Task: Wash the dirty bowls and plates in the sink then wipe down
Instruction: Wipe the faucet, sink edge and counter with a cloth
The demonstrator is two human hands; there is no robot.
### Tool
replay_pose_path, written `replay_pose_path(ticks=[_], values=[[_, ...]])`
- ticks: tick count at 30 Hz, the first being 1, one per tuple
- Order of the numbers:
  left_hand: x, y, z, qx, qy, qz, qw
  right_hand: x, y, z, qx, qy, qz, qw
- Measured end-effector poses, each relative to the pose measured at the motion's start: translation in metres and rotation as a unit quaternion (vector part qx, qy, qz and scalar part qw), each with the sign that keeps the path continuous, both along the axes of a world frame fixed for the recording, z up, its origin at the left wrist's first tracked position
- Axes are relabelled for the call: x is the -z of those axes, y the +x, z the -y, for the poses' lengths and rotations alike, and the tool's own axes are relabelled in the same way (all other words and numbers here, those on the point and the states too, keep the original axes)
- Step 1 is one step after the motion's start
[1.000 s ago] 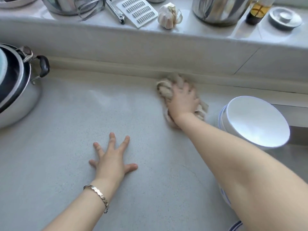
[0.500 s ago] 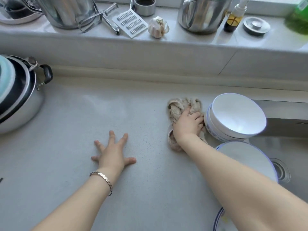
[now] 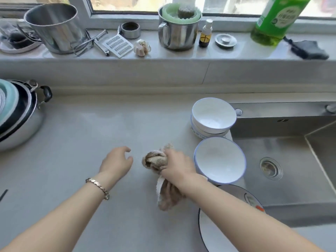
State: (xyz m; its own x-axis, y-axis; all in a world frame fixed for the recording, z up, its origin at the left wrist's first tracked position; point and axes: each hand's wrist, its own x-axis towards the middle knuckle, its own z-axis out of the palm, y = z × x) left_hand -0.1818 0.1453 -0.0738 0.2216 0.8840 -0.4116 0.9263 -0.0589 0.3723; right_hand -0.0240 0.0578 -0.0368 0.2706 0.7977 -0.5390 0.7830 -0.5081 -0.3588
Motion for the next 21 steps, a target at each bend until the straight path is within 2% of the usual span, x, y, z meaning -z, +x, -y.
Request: replay_pose_path(ticks=[2, 4, 6, 8, 10, 12, 14, 16, 18, 21], values=[[-0.026, 0.018, 0.006, -0.014, 0.038, 0.072, 0.997, -0.038, 0.021, 0.010, -0.005, 0.062, 0.005, 0.998], [-0.060, 0.049, 0.015, -0.050, 0.041, 0.193, 0.979, -0.072, 0.051, 0.028, 0.011, 0.137, 0.022, 0.990], [-0.102, 0.090, 0.031, -0.081, -0.040, 0.346, 0.934, -0.098, 0.086, 0.052, 0.033, 0.224, 0.043, 0.973], [-0.141, 0.136, 0.053, -0.061, -0.173, 0.422, 0.888, -0.115, 0.120, 0.080, 0.061, 0.294, 0.048, 0.953], [-0.163, 0.183, 0.078, 0.000, -0.274, 0.422, 0.864, -0.122, 0.151, 0.108, 0.073, 0.332, 0.043, 0.940], [-0.173, 0.227, 0.104, 0.049, -0.305, 0.422, 0.852, -0.122, 0.180, 0.136, 0.065, 0.343, 0.044, 0.936], [-0.176, 0.268, 0.126, 0.057, -0.286, 0.424, 0.858, -0.121, 0.214, 0.164, 0.049, 0.336, 0.021, 0.940], [-0.177, 0.305, 0.145, 0.059, -0.260, 0.416, 0.869, -0.124, 0.255, 0.192, 0.053, 0.306, -0.055, 0.949], [-0.175, 0.344, 0.165, 0.074, -0.228, 0.410, 0.880, -0.126, 0.302, 0.218, 0.089, 0.304, -0.139, 0.938], [-0.176, 0.405, 0.198, 0.066, -0.188, 0.416, 0.887, -0.125, 0.376, 0.249, 0.156, 0.329, -0.159, 0.918]])
